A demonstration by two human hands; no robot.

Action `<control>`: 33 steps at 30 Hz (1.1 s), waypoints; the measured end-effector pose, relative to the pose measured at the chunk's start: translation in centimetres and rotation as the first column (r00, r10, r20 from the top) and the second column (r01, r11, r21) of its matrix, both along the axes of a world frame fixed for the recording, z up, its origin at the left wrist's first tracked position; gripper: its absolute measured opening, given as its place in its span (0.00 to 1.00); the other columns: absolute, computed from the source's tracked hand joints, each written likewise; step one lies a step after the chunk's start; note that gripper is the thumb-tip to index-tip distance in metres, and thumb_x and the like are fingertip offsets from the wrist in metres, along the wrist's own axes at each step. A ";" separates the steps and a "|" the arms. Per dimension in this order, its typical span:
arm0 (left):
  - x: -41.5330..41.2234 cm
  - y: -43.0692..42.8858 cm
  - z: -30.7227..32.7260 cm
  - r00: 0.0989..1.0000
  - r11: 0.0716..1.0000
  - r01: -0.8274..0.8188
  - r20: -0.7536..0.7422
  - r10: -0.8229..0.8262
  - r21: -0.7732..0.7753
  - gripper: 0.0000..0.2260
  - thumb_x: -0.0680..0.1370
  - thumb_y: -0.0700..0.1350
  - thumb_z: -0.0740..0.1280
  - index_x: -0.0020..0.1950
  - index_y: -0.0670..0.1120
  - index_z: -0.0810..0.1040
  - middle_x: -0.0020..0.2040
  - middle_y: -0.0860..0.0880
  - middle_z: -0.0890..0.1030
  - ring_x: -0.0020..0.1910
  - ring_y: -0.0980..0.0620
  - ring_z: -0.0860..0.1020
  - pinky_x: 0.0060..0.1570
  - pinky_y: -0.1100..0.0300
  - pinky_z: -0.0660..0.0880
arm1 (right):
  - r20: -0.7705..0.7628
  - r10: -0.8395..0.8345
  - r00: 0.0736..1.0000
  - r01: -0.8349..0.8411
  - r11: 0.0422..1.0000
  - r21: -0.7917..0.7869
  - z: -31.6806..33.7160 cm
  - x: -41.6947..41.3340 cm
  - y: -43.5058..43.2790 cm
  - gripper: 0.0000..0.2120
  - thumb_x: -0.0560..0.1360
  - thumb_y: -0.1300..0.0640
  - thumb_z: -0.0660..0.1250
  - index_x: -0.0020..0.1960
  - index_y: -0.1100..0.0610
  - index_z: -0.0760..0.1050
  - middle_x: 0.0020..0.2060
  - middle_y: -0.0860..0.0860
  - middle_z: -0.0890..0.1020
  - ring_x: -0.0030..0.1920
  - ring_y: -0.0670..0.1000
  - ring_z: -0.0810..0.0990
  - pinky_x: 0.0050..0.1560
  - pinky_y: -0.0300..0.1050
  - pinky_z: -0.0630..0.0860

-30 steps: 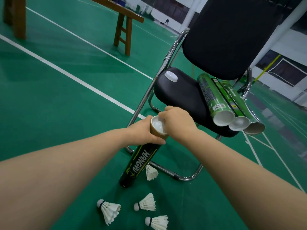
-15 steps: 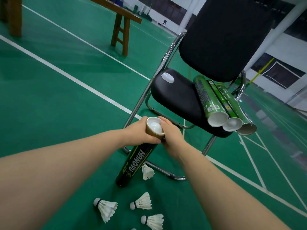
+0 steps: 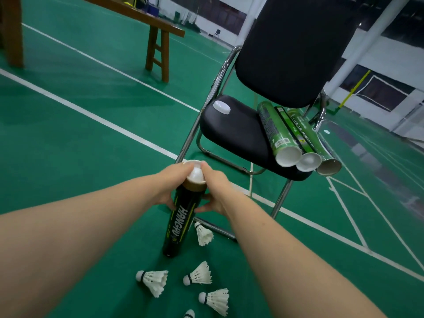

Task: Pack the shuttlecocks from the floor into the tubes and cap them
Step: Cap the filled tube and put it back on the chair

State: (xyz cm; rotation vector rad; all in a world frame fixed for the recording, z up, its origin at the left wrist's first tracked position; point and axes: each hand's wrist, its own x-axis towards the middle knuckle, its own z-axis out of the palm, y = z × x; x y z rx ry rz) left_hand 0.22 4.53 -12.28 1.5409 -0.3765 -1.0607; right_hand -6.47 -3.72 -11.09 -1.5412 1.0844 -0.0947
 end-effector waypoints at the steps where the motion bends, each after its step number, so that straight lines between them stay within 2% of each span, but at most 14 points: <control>1: -0.5 0.5 0.2 0.999 0.999 -0.046 -0.014 0.046 0.005 0.08 0.79 0.52 0.60 0.53 0.52 0.75 0.46 0.47 0.77 0.42 0.47 0.72 0.50 0.40 0.71 | 0.007 0.010 1.000 -0.010 0.999 0.033 0.0 -0.1 0.7 0.19 0.78 0.41 0.54 0.61 0.53 0.70 0.53 0.56 0.77 0.55 0.59 0.76 0.52 0.63 0.77; 4: -1.9 2.1 0.8 0.993 0.995 -0.096 -0.068 0.094 -0.017 0.15 0.79 0.58 0.58 0.54 0.49 0.76 0.49 0.45 0.79 0.42 0.48 0.75 0.49 0.43 0.73 | 0.062 0.036 0.997 -0.041 0.996 0.085 -0.2 -1.4 2.7 0.22 0.77 0.37 0.55 0.61 0.50 0.70 0.54 0.52 0.77 0.53 0.56 0.75 0.54 0.60 0.77; 7: -3.7 2.8 1.9 0.994 0.993 -0.109 -0.015 0.108 -0.039 0.22 0.75 0.65 0.59 0.52 0.48 0.78 0.46 0.44 0.82 0.43 0.46 0.79 0.45 0.49 0.75 | 0.220 -0.051 0.974 0.017 0.988 0.153 -0.6 -3.2 4.0 0.23 0.72 0.33 0.60 0.57 0.49 0.74 0.52 0.52 0.81 0.51 0.55 0.80 0.51 0.58 0.79; 9: -5.1 2.8 2.2 0.975 0.985 -0.164 0.143 0.169 -0.046 0.25 0.72 0.68 0.59 0.51 0.48 0.79 0.48 0.43 0.82 0.47 0.42 0.80 0.51 0.48 0.76 | 0.307 -0.097 0.947 0.043 0.983 0.176 -0.7 -4.5 4.6 0.25 0.71 0.33 0.62 0.55 0.52 0.75 0.51 0.54 0.82 0.49 0.56 0.82 0.48 0.59 0.80; 11: -6.5 3.1 2.7 0.912 0.973 -0.216 0.340 0.229 -0.078 0.21 0.75 0.65 0.57 0.47 0.49 0.79 0.49 0.45 0.82 0.50 0.43 0.79 0.55 0.50 0.74 | 0.380 -0.112 0.918 0.071 0.990 0.120 -0.4 -5.7 5.2 0.24 0.72 0.34 0.62 0.53 0.54 0.76 0.50 0.56 0.82 0.49 0.58 0.82 0.48 0.59 0.80; 13: -8.0 3.6 4.2 0.841 0.966 -0.223 0.476 0.257 -0.128 0.17 0.78 0.60 0.57 0.40 0.51 0.77 0.43 0.49 0.80 0.47 0.46 0.77 0.48 0.57 0.71 | 0.471 -0.108 0.875 0.111 0.994 0.021 0.3 -6.7 5.7 0.22 0.71 0.35 0.63 0.50 0.53 0.76 0.48 0.55 0.82 0.50 0.59 0.82 0.51 0.61 0.79; 15: -9.4 4.2 6.5 0.790 0.963 -0.188 0.552 0.265 -0.193 0.16 0.78 0.58 0.57 0.40 0.50 0.77 0.40 0.51 0.79 0.45 0.47 0.76 0.42 0.57 0.69 | 0.540 -0.076 0.838 0.137 0.988 -0.075 1.9 -7.6 6.1 0.23 0.67 0.35 0.64 0.48 0.53 0.76 0.46 0.54 0.83 0.50 0.58 0.82 0.52 0.62 0.78; 17: -10.5 4.5 9.1 0.754 0.953 -0.141 0.596 0.278 -0.267 0.15 0.77 0.58 0.59 0.41 0.50 0.78 0.40 0.52 0.80 0.44 0.49 0.77 0.42 0.57 0.69 | 0.593 -0.034 0.804 0.160 0.974 -0.161 4.4 -8.4 6.0 0.21 0.64 0.37 0.64 0.47 0.51 0.77 0.44 0.52 0.83 0.48 0.55 0.82 0.52 0.61 0.78; 20: -11.4 4.2 12.5 0.711 0.907 -0.102 0.607 0.354 -0.409 0.09 0.75 0.56 0.65 0.43 0.52 0.79 0.41 0.53 0.81 0.45 0.52 0.78 0.44 0.58 0.72 | 0.668 0.053 0.742 0.176 0.947 -0.270 8.6 -9.2 5.3 0.12 0.68 0.42 0.64 0.42 0.47 0.79 0.42 0.50 0.84 0.46 0.52 0.82 0.52 0.55 0.79; 22: -11.6 3.5 14.4 0.694 0.873 -0.059 0.609 0.384 -0.484 0.06 0.74 0.55 0.67 0.44 0.53 0.79 0.43 0.54 0.81 0.46 0.53 0.78 0.47 0.57 0.75 | 0.711 0.120 0.693 0.174 0.929 -0.326 10.9 -9.8 4.6 0.09 0.70 0.44 0.65 0.42 0.47 0.79 0.41 0.49 0.84 0.45 0.50 0.81 0.47 0.49 0.78; 25: -11.1 1.6 16.1 0.620 0.862 0.056 0.694 0.366 -0.504 0.02 0.74 0.52 0.68 0.42 0.56 0.78 0.42 0.56 0.81 0.45 0.57 0.78 0.50 0.52 0.77 | 0.766 0.169 0.621 0.171 0.924 -0.342 13.1 -10.1 2.7 0.02 0.73 0.51 0.68 0.45 0.48 0.78 0.42 0.49 0.83 0.45 0.50 0.81 0.45 0.44 0.76; 27: -10.3 -0.4 16.4 0.572 0.857 0.126 0.742 0.349 -0.500 0.02 0.73 0.51 0.68 0.45 0.57 0.78 0.43 0.57 0.81 0.46 0.59 0.78 0.51 0.52 0.77 | 0.783 0.186 0.594 0.183 0.916 -0.357 13.7 -10.0 0.7 0.05 0.73 0.55 0.70 0.48 0.49 0.78 0.44 0.50 0.83 0.47 0.50 0.81 0.46 0.44 0.78; 31: -8.7 -5.0 15.9 0.534 0.842 0.232 0.788 0.307 -0.486 0.12 0.68 0.51 0.67 0.51 0.57 0.78 0.48 0.58 0.80 0.49 0.60 0.77 0.53 0.55 0.76 | 0.771 0.221 0.597 0.246 0.864 -0.439 13.3 -9.4 -4.3 0.14 0.68 0.60 0.73 0.49 0.44 0.77 0.49 0.51 0.83 0.50 0.52 0.81 0.44 0.40 0.78; 33: -7.9 -7.4 15.0 0.538 0.843 0.285 0.804 0.254 -0.457 0.15 0.67 0.50 0.67 0.53 0.56 0.78 0.50 0.58 0.80 0.50 0.62 0.77 0.53 0.59 0.75 | 0.739 0.241 0.629 0.285 0.813 -0.508 12.3 -8.9 -7.0 0.19 0.66 0.62 0.73 0.50 0.42 0.76 0.52 0.50 0.81 0.53 0.51 0.80 0.50 0.43 0.79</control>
